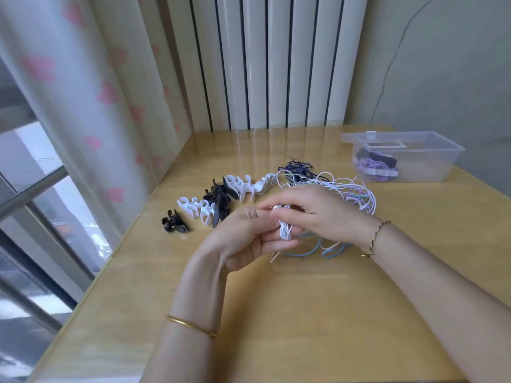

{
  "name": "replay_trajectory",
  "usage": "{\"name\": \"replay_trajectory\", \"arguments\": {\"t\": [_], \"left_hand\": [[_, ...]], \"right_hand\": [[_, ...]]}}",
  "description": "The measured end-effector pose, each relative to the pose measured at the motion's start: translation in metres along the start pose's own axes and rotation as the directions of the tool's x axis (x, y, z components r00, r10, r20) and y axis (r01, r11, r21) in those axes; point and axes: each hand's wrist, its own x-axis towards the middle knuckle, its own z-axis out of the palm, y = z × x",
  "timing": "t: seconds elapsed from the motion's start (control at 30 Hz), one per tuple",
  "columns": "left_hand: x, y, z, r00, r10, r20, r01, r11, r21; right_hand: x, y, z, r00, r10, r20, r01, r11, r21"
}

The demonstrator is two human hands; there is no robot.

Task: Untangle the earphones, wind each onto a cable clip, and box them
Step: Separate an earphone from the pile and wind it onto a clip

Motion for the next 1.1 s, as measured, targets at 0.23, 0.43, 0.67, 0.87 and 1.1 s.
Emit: {"name": "replay_trajectory", "arguments": {"t": [0.23, 0.43, 0.67, 0.87, 1.1], "left_hand": [[-0.005, 0.003, -0.005, 0.995, -0.005, -0.1, -0.007, 0.993, -0.121], [-0.009, 0.006, -0.004, 0.996, 0.012, -0.091, -0.025, 0.989, -0.146], [-0.009, 0.007, 0.0, 0.968, 0.167, -0.188, -0.166, 0.986, 0.02], [-0.008, 0.006, -0.001, 0.959, 0.174, -0.224, -0.123, 0.966, 0.227], [-0.004, 0.013, -0.012, 0.913, 0.207, -0.35, -0.031, 0.894, 0.447]], "right_hand": [[0.009, -0.003, 0.007, 0.994, -0.015, -0.104, 0.023, 0.997, 0.08], [0.012, 0.004, 0.013, 0.984, 0.048, -0.174, -0.038, 0.997, 0.063], [0.016, 0.006, 0.014, 0.956, 0.156, -0.247, -0.143, 0.987, 0.072], [0.015, 0.003, 0.011, 0.976, 0.21, -0.056, -0.195, 0.96, 0.199], [0.032, 0.0, 0.026, 0.976, 0.138, -0.166, -0.125, 0.988, 0.085]]}}
